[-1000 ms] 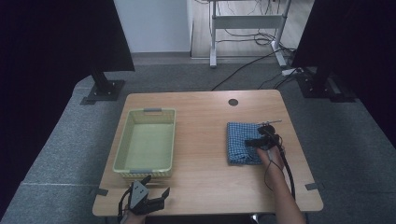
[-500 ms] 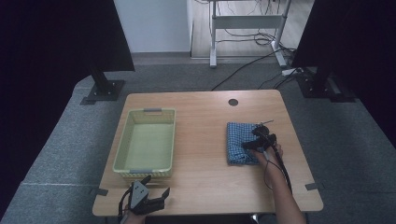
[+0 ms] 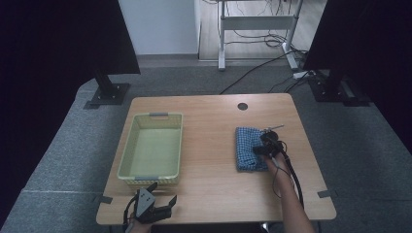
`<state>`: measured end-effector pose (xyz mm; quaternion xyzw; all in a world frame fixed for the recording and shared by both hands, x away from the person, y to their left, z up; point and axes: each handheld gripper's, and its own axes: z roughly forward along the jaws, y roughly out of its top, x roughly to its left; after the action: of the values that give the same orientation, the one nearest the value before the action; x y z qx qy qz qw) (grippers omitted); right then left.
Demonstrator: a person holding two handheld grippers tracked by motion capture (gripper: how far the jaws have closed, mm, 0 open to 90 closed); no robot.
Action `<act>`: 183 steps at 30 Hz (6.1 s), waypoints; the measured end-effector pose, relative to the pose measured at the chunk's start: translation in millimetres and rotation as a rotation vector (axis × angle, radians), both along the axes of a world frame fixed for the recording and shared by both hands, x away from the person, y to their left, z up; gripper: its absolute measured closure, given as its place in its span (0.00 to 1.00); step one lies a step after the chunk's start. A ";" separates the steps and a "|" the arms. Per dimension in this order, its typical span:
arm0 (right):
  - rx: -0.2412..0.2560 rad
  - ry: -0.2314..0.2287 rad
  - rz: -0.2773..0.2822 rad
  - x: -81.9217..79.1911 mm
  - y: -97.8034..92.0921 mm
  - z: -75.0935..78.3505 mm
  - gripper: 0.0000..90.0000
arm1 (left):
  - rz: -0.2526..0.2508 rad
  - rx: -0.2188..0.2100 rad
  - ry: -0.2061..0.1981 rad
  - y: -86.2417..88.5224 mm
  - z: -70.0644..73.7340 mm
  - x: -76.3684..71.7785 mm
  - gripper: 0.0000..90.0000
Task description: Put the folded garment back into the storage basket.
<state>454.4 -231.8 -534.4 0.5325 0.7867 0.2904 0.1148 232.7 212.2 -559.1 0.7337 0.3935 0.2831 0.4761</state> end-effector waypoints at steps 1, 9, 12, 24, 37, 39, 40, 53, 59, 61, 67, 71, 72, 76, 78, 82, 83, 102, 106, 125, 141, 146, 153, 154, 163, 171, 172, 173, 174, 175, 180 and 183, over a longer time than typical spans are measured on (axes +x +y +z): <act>0.000 0.000 0.000 0.0 0.0 0.0 0.76 | 0.000 0.000 0.000 0.0 0.0 0.0 0.12; 0.079 0.004 -0.025 -4.5 -8.9 5.1 0.83 | 0.005 -0.004 0.001 0.6 0.1 0.5 0.12; 0.096 -0.008 -0.020 -6.7 -12.0 11.6 0.83 | 0.006 -0.005 0.001 0.7 0.1 0.4 0.12; 0.179 -0.112 -0.009 -22.6 -20.3 48.0 0.83 | 0.006 -0.002 -0.004 0.1 0.2 0.1 0.12; 0.205 -0.150 -0.018 -32.6 -24.7 80.3 0.83 | 0.010 -0.006 -0.007 0.4 0.5 -0.2 0.12; 0.205 -0.162 -0.022 -33.9 -24.8 87.4 0.83 | 0.010 -0.004 -0.007 0.2 0.3 -0.2 0.12; 0.213 -0.169 -0.022 -34.7 -25.1 90.7 0.83 | 0.008 -0.003 -0.008 0.1 0.3 -0.2 0.12; 0.265 -0.206 -0.024 -39.6 -23.4 120.5 0.83 | 0.010 -0.002 -0.006 0.0 0.2 -0.1 0.12; 0.258 -0.212 -0.017 -38.1 -16.1 122.0 0.83 | 0.013 -0.002 -0.008 -0.1 0.2 0.1 0.12; 0.264 -0.209 -0.012 -37.1 -13.1 121.7 0.83 | 0.016 -0.001 -0.006 -0.2 0.1 0.1 0.12; 0.269 -0.205 0.002 -34.0 -1.7 121.3 0.83 | 0.018 0.000 -0.005 -0.3 0.0 0.4 0.12; 0.274 -0.204 0.020 -31.8 9.8 122.3 0.83 | 0.018 -0.001 -0.003 -0.1 0.0 0.6 0.12; 0.274 -0.205 0.027 -30.7 16.3 123.6 0.83 | 0.018 0.000 -0.002 -0.2 -0.1 0.5 0.12; 0.283 -0.205 0.041 -28.0 29.4 126.6 0.83 | 0.017 0.000 -0.004 0.0 0.0 0.3 0.12; 0.284 -0.206 0.051 -27.1 36.0 128.4 0.83 | 0.016 -0.001 -0.003 0.1 0.1 0.3 0.12; 0.292 -0.210 0.072 -25.7 49.4 130.7 0.83 | 0.017 -0.001 -0.004 -0.1 0.0 0.5 0.12; 0.292 -0.210 0.072 -25.7 49.4 130.7 0.83 | 0.018 0.000 -0.003 -0.1 0.0 0.5 0.12; 0.328 -0.200 0.146 -19.6 108.9 134.9 0.83 | 0.020 -0.005 0.001 0.5 0.1 0.4 0.12; 0.335 -0.196 0.162 -18.6 121.1 136.3 0.83 | 0.019 -0.005 0.000 0.6 0.2 0.3 0.12; 0.365 -0.193 0.227 -12.4 164.0 144.6 0.83 | 0.021 -0.008 0.005 1.1 0.1 0.4 0.12; 0.389 -0.183 0.292 -10.4 212.3 147.0 0.82 | 0.015 -0.012 0.004 1.5 0.2 0.0 0.12; 0.396 -0.179 0.317 -10.8 225.4 147.0 0.82 | 0.013 -0.013 0.006 2.0 0.3 0.0 0.12; 0.418 -0.181 0.327 -11.2 236.9 148.1 0.82 | 0.008 -0.009 0.003 1.1 0.1 -0.2 0.12; 0.407 -0.179 0.332 -11.0 241.6 147.6 0.82 | 0.009 -0.009 0.004 1.1 0.1 -0.2 0.12; 0.420 -0.172 0.356 -11.7 260.8 149.1 0.82 | 0.009 -0.013 0.004 1.4 0.3 -0.2 0.12; 0.428 -0.172 0.379 -11.7 287.0 152.5 0.82 | 0.004 -0.020 0.006 2.4 0.6 -0.1 0.12; 0.430 -0.174 0.381 -12.0 290.3 152.7 0.82 | 0.004 -0.020 0.006 2.4 0.6 -0.1 0.12; 0.430 -0.174 0.381 -12.0 290.3 152.7 0.82 | 0.004 -0.021 0.006 2.5 0.6 -0.2 0.12; 0.434 -0.171 0.388 -12.2 296.5 152.4 0.82 | 0.004 -0.021 0.007 2.5 0.6 -0.1 0.12; 0.442 -0.169 0.386 -12.3 299.6 151.8 0.82 | 0.002 -0.021 0.007 2.5 0.6 -0.2 0.12; 0.441 -0.167 0.397 -12.9 312.0 150.4 0.82 | 0.002 -0.018 0.005 2.2 0.6 -0.5 0.12; 0.434 -0.170 0.408 -14.4 321.6 151.0 0.82 | 0.001 -0.019 0.005 2.4 0.6 -0.5 0.12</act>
<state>439.9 89.8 -383.5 0.3495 0.7845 0.5122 0.0029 232.3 214.6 -558.6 0.7297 0.3979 0.2776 0.4818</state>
